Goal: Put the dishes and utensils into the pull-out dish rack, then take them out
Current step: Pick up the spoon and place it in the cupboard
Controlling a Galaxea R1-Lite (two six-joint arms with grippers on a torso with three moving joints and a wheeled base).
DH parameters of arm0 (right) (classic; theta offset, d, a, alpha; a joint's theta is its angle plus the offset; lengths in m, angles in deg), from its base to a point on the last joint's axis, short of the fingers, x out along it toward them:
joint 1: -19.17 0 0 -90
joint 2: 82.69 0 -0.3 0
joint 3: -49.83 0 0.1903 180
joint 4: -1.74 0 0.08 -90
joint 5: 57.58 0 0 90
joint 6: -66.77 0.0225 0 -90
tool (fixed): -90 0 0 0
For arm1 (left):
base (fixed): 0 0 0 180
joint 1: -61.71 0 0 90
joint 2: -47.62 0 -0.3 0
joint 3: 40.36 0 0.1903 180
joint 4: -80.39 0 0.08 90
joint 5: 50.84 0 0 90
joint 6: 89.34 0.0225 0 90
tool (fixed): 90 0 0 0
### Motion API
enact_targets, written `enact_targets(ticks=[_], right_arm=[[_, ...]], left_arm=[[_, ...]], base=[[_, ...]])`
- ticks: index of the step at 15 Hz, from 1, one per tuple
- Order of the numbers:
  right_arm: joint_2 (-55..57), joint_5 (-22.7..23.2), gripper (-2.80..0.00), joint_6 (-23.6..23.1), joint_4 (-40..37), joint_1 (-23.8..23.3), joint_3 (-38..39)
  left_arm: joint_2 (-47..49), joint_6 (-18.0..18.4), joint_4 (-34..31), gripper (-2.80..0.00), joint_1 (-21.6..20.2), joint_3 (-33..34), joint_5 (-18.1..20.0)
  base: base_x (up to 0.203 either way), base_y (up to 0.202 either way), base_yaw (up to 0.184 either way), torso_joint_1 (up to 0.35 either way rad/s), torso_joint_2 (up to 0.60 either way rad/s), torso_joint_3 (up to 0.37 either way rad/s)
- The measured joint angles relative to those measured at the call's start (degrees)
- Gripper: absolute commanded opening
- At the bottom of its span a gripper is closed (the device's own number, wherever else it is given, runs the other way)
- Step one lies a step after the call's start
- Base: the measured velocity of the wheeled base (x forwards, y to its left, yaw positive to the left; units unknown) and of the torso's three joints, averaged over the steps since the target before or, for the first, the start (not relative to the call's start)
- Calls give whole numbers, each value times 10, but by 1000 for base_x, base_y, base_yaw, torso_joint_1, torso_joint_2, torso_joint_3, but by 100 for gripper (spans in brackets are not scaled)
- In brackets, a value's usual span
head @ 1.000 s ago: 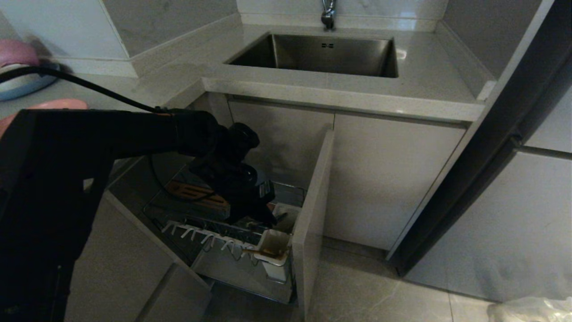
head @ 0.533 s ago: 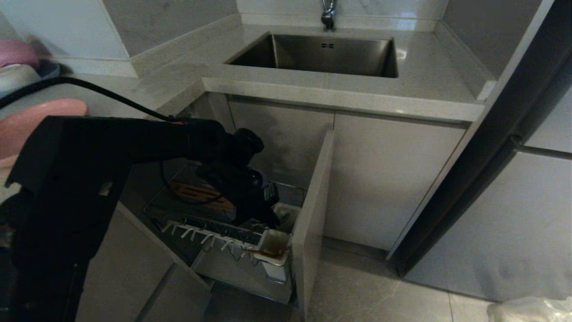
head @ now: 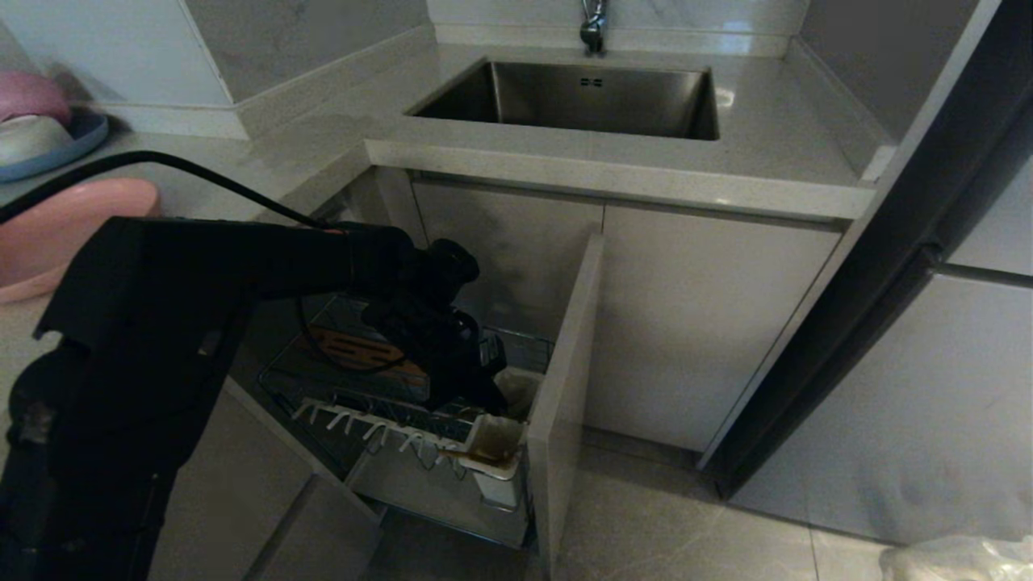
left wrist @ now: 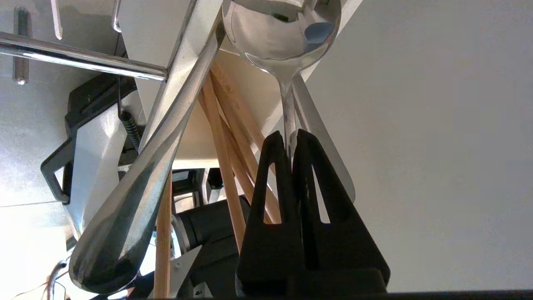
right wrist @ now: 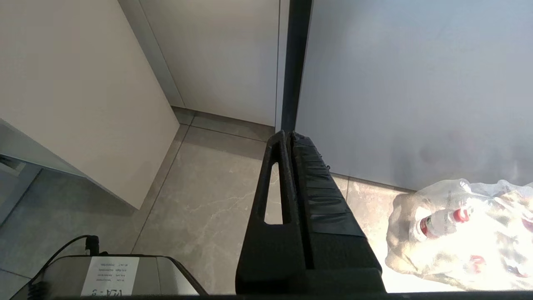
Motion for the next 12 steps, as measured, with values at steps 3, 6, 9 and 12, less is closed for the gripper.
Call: enact_targets(ticks=[3, 6, 9, 12], right_arm=[[0, 0, -280, 0, 0, 0, 0], [0, 0, -280, 0, 0, 0, 0], [0, 0, -280, 0, 0, 0, 0], [0, 0, -280, 0, 0, 0, 0]], left_arm=[[1, -1, 1, -280, 0, 0, 0], [5, -1, 6, -280, 0, 0, 0], [11, -2, 8, -280, 0, 0, -1], [17, -4, 11, -280, 1, 0, -1]], base=[[0, 0, 0, 0, 0, 0], [0, 0, 0, 0, 0, 0], [0, 0, 0, 0, 0, 0], [0, 0, 0, 0, 0, 0]])
